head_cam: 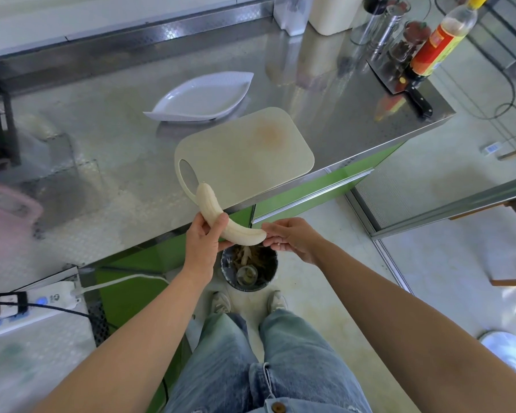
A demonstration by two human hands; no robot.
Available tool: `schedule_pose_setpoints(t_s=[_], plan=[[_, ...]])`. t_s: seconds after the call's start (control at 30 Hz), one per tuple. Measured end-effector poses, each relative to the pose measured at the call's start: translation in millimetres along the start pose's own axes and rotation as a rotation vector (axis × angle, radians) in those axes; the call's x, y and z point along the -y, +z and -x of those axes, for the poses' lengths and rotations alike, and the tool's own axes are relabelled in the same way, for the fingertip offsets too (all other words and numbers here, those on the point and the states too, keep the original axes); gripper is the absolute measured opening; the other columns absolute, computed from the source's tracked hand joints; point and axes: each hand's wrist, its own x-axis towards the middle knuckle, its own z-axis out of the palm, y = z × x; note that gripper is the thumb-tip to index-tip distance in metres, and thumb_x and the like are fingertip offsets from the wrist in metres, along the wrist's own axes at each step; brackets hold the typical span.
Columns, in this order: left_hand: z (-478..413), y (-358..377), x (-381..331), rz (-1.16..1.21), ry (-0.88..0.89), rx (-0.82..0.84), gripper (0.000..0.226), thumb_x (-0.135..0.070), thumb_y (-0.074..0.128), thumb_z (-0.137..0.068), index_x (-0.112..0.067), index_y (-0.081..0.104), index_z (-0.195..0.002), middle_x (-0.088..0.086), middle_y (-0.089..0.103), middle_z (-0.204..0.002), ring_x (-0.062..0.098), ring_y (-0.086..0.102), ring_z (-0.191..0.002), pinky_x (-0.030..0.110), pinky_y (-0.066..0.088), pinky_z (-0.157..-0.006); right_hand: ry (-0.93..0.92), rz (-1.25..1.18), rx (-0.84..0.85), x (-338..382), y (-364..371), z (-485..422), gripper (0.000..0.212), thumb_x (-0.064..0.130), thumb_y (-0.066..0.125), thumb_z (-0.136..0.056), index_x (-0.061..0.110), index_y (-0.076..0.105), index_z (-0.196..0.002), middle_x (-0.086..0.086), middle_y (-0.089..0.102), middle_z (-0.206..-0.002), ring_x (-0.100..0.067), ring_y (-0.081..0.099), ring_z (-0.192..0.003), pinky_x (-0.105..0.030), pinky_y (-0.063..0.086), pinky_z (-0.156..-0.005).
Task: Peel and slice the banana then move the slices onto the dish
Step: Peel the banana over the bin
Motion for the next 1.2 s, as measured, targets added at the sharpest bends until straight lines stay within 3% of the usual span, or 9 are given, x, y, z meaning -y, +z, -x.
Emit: schedule_pose_setpoints(t_s=[0.2, 0.4, 0.53, 0.77, 0.83, 0.93, 1.0, 1.1, 1.2], plan=[[0, 3, 1, 0.019, -0.009, -0.036, 0.020, -0.017, 0.063, -0.091, -0.013, 0.057, -0.110, 0.002, 0.062, -0.100, 0.011, 0.062, -0.094, 0.034, 0.059, -0.071, -0.057, -0.064, -0.042, -4, 0, 0, 0.018, 0.018, 0.069, -0.087, 0.002, 0.070, -0.095, -0.005, 0.073, -0.074, -0.011, 0.068, -0.066, -0.019, 0.054, -0.062], [-1, 5, 0, 0.031, -0.018, -0.028, 0.020, -0.017, 0.063, -0.091, -0.012, 0.058, -0.110, 0.002, 0.062, -0.099, 0.011, 0.063, -0.093, 0.034, 0.059, -0.071, -0.108, 0.061, -0.094, -7, 3, -3, 0.020, 0.021, 0.063, -0.092, 0.002, 0.069, -0.090, -0.005, 0.067, -0.072, -0.011, 0.060, -0.063, -0.021, 0.053, -0.066], [-1, -1, 0, 0.028, -0.019, -0.030, 0.020, -0.018, 0.062, -0.091, -0.013, 0.058, -0.110, 0.002, 0.062, -0.101, 0.012, 0.062, -0.096, 0.036, 0.059, -0.073, -0.109, 0.177, -0.142, -5, 0, -4, 0.022, 0.023, 0.059, -0.095, 0.007, 0.066, -0.082, -0.004, 0.064, -0.074, -0.011, 0.057, -0.063, -0.018, 0.049, -0.061], [-2, -9, 3, 0.018, -0.020, -0.057, 0.020, -0.016, 0.062, -0.092, -0.012, 0.057, -0.111, 0.002, 0.061, -0.100, 0.013, 0.061, -0.095, 0.038, 0.059, -0.076, -0.113, 0.134, -0.129, -3, 2, -4, 0.023, 0.018, 0.061, -0.094, -0.001, 0.071, -0.100, -0.005, 0.070, -0.077, -0.009, 0.062, -0.062, -0.015, 0.052, -0.059], [-2, -9, 3, -0.001, -0.020, -0.054, 0.022, -0.015, 0.061, -0.091, -0.010, 0.056, -0.112, 0.002, 0.061, -0.099, 0.012, 0.061, -0.093, 0.038, 0.059, -0.075, -0.119, 0.238, -0.202, -5, 1, -7, 0.019, 0.018, 0.064, -0.091, 0.002, 0.073, -0.095, -0.004, 0.071, -0.076, -0.010, 0.063, -0.063, -0.017, 0.051, -0.059], [-3, -12, 3, -0.073, -0.014, -0.040, 0.025, -0.015, 0.063, -0.090, -0.008, 0.056, -0.113, 0.004, 0.061, -0.097, 0.014, 0.061, -0.092, 0.037, 0.059, -0.072, -0.144, 0.582, -0.382, -8, -1, -12, 0.012, 0.023, 0.072, -0.082, 0.014, 0.074, -0.075, 0.002, 0.069, -0.063, -0.008, 0.065, -0.059, -0.024, 0.055, -0.063], [-2, -13, 4, -0.140, -0.007, -0.007, 0.026, -0.015, 0.064, -0.089, -0.010, 0.057, -0.114, 0.005, 0.062, -0.098, 0.014, 0.062, -0.092, 0.034, 0.059, -0.069, -0.144, 0.776, -0.472, -6, 2, -13, 0.017, 0.033, 0.076, -0.077, 0.022, 0.069, -0.066, 0.008, 0.066, -0.062, -0.010, 0.065, -0.063, -0.024, 0.051, -0.060], [0, -15, 5, -0.217, 0.011, 0.034, 0.026, -0.014, 0.065, -0.089, -0.011, 0.058, -0.114, 0.007, 0.064, -0.098, 0.015, 0.063, -0.090, 0.029, 0.059, -0.065, -0.126, 0.878, -0.465, -1, 10, -15, 0.003, 0.022, 0.069, -0.081, 0.024, 0.069, -0.078, 0.004, 0.069, -0.082, -0.018, 0.066, -0.078, -0.025, 0.048, -0.062], [0, -18, 7, -0.348, 0.046, 0.063, 0.026, -0.017, 0.068, -0.086, -0.015, 0.059, -0.111, 0.007, 0.064, -0.097, 0.019, 0.061, -0.089, 0.038, 0.059, -0.072, -0.145, 0.869, -0.395, 1, 13, -17, 0.030, 0.007, 0.054, -0.083, 0.023, 0.071, -0.102, -0.001, 0.071, -0.093, -0.023, 0.066, -0.082, -0.028, 0.052, -0.068]])
